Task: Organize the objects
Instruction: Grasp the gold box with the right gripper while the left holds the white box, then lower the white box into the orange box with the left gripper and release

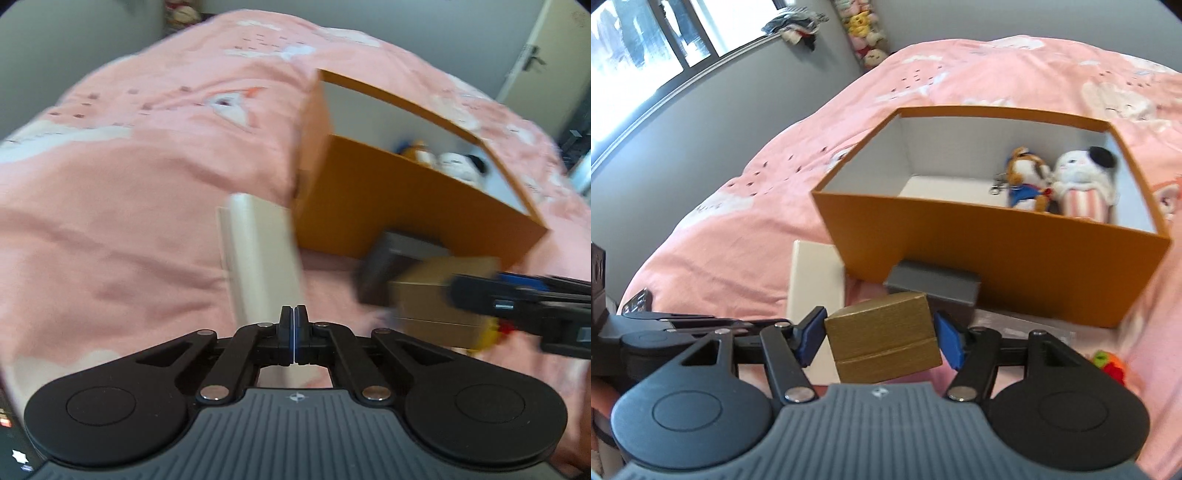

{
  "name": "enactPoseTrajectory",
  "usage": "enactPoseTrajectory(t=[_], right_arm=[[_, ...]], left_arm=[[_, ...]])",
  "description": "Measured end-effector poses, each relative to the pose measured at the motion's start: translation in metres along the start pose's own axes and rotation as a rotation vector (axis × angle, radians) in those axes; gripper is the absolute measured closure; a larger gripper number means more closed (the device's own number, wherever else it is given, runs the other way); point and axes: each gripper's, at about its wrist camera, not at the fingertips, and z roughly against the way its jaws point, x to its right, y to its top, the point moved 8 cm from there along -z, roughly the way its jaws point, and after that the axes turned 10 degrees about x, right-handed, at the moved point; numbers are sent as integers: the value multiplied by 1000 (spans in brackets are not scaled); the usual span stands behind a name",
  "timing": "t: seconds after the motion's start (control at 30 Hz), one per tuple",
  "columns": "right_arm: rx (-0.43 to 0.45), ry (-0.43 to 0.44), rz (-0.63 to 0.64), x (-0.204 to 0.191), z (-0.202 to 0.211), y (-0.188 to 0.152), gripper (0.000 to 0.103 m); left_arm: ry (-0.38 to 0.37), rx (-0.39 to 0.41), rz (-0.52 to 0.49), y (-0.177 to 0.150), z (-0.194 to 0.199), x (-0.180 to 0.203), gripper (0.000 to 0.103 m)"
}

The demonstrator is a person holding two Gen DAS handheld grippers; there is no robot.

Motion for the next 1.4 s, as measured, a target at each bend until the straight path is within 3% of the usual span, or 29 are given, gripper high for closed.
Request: enactPoseTrajectory(t=[0.03, 0.13, 0.17, 0.37, 0.53, 0.6, 0.63, 0.7, 0.87, 1.17, 1.4], right_arm=[[4, -7, -6, 4, 1, 0, 38], [6, -26, -32, 17, 9, 3, 38], [2, -30, -43, 21, 9, 3, 38], [-6, -25, -66, 31, 7, 4, 38], [-28, -4, -78, 32, 4, 1, 38], [-39, 7, -85, 31, 1, 0, 39], [-43, 11, -88, 31, 0, -1, 39], [-51, 19, -91, 30, -2, -2, 39], [-53, 22, -87, 30, -1, -2, 40], [-8, 72, -110, 31, 17, 17, 40], [54, 148, -134, 26, 40, 49, 40]], left_arm=[[17, 2, 17, 1, -1, -6, 96], [14, -10, 60, 1, -6, -18, 50], [13, -8, 75, 1, -10, -21, 44], [52, -31, 86, -6, -39, -25, 41], [34, -40, 124, -4, -58, -27, 41], [20, -39, 133, -5, -62, -27, 47], [1, -40, 149, -5, -64, -26, 56], [-19, -41, 186, -6, -65, -28, 59], [-21, -13, 195, -3, -43, -26, 71], [-30, 57, 152, 18, 13, -13, 71], [-117, 143, 70, 57, 55, 22, 71]])
